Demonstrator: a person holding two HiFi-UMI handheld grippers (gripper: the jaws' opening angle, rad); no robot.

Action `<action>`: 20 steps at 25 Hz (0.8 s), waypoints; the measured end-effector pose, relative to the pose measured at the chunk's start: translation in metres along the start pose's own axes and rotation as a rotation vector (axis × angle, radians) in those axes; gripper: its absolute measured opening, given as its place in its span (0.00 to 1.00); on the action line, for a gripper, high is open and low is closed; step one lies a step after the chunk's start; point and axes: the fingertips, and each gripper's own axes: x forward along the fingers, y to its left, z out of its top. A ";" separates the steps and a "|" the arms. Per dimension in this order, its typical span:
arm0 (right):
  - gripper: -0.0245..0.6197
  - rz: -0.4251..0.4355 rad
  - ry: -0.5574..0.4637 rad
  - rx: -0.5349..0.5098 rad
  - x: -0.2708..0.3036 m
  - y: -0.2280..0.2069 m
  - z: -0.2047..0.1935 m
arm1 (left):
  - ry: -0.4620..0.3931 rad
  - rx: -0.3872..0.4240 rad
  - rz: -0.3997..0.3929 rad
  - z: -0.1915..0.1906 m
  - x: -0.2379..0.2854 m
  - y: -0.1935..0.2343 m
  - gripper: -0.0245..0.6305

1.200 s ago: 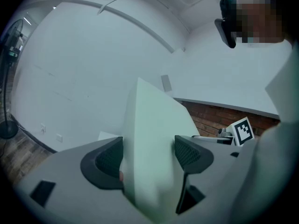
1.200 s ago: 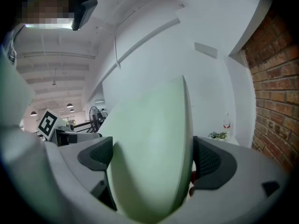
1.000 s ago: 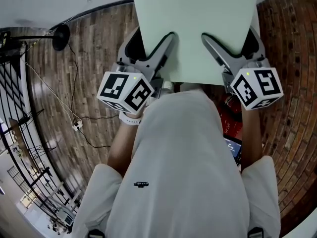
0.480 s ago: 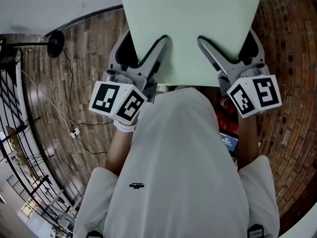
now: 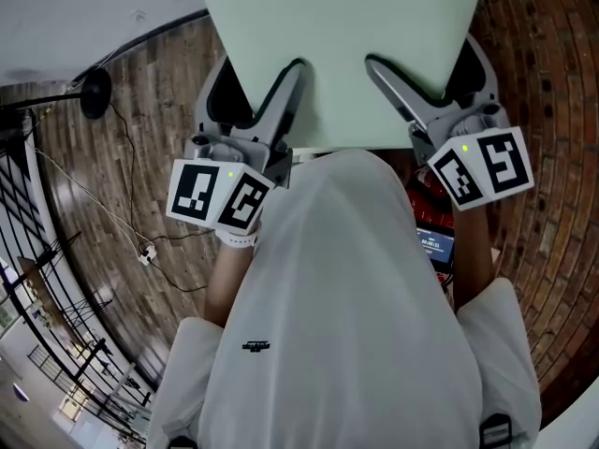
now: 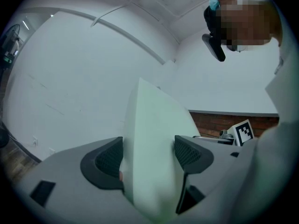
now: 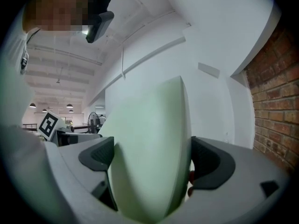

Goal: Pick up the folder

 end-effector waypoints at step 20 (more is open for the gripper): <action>0.83 -0.005 0.028 -0.001 0.017 0.008 -0.015 | 0.023 -0.024 0.012 -0.009 -0.002 0.023 0.58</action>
